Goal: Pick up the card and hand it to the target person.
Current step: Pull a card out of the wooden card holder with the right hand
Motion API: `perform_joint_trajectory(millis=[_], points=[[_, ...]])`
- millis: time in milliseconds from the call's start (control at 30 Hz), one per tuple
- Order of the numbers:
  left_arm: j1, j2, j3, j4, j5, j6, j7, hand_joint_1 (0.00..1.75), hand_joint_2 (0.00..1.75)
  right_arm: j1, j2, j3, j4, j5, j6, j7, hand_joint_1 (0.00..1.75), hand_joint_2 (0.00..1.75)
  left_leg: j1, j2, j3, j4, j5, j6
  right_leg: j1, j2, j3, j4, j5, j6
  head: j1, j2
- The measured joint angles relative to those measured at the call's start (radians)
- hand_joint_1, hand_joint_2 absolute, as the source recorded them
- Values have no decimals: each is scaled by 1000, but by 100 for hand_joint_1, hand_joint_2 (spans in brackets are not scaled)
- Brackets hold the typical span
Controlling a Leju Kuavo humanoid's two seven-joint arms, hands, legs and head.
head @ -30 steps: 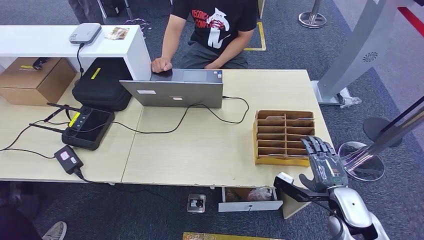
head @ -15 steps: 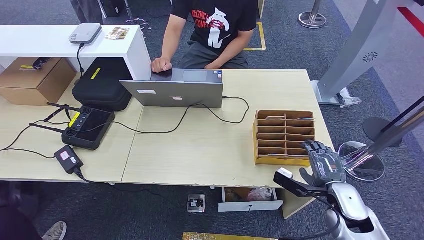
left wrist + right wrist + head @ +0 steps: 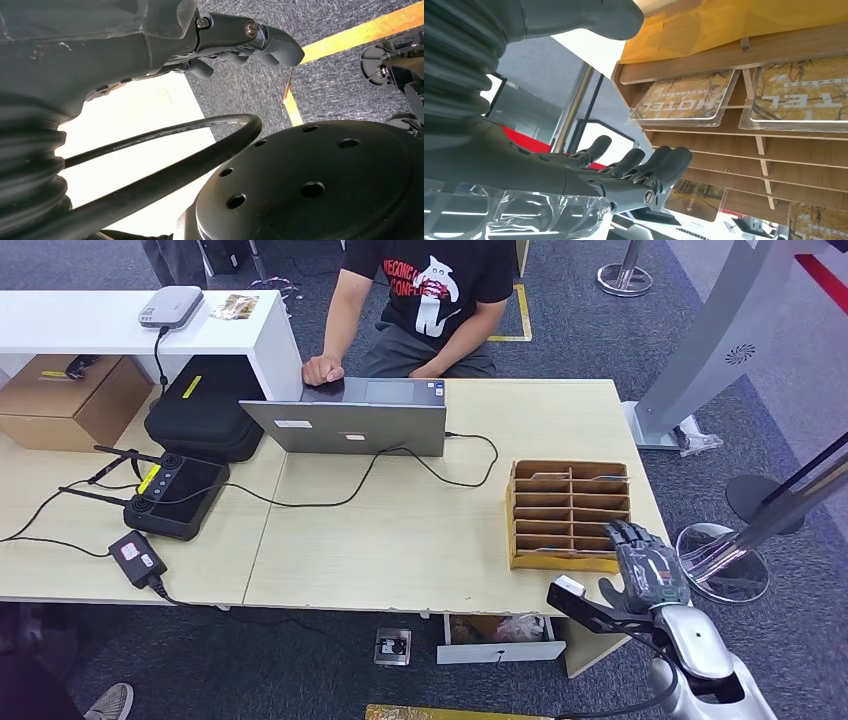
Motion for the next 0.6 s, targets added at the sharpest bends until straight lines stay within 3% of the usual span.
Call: perform_joint_trajectory(millis=[167,200,600], points=[[0,0,0,0,4,0,0,0,175,4,1,0,0,-1,-1,2,123,175,0,0,0,0,0,0,0,0,0,0,0,0,0,0],[1,-1,0,0,5,0,0,0,175,4,1,0,0,-1,-2,2,127,175,0,0,0,0,0,0,0,0,0,0,0,0,0,0],[10,-7,0,0,38,-2,-14,0,175,28,4,-5,-16,-14,-47,-12,130,175,0,0,0,0,0,0,0,0,0,0,0,0,0,0]])
